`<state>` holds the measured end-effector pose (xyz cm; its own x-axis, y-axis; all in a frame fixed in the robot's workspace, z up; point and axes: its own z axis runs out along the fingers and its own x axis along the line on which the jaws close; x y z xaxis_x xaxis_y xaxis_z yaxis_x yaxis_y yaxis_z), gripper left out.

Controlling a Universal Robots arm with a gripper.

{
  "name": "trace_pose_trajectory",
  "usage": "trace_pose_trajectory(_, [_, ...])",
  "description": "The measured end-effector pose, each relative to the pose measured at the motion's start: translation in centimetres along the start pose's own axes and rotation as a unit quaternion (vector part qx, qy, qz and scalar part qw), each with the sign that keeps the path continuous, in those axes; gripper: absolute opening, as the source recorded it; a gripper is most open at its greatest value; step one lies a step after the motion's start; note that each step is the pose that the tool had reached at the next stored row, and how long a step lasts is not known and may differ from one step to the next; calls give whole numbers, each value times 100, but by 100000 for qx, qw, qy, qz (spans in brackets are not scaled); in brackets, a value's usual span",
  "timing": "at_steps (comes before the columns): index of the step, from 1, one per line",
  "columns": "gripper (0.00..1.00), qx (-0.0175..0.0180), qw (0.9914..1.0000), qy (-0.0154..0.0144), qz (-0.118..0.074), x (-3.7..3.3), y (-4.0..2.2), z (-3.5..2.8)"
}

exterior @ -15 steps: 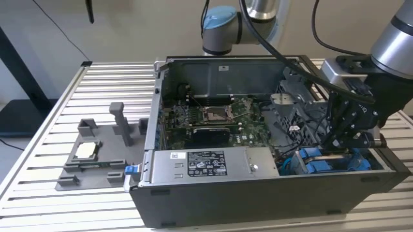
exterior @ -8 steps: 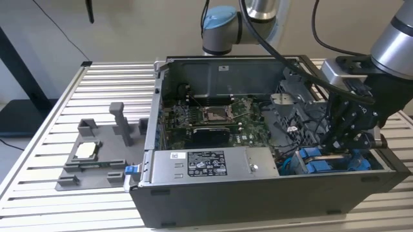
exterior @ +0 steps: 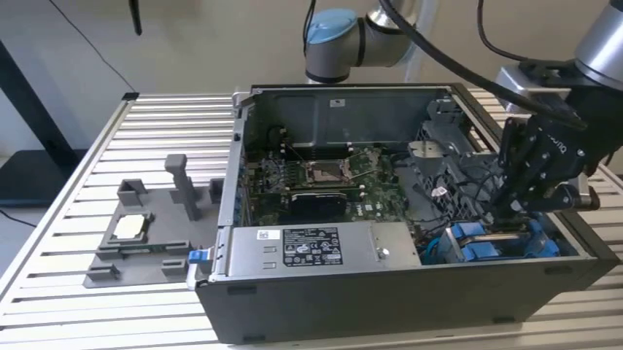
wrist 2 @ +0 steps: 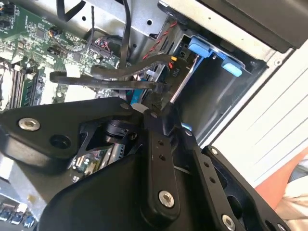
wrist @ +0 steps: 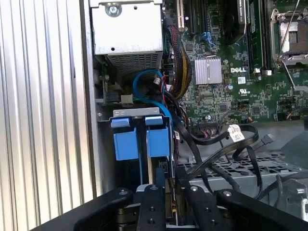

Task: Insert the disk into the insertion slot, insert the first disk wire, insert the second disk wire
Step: 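Insert the second disk wire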

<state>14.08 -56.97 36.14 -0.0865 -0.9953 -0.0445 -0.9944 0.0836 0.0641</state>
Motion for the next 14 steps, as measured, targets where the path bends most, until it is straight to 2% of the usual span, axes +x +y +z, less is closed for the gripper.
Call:
trace_pose_trajectory(5, [24, -30, 100000, 6, 2, -6, 8, -123])
trace_pose_trajectory(9, [24, -13, 100000, -5, -8, -7, 11, -167])
trace_pose_trajectory(12, [24, 452, 99999, -39, 13, -7, 23, -175])
trace_pose_trajectory(14, [24, 565, 99998, -57, 29, -7, 25, -180])
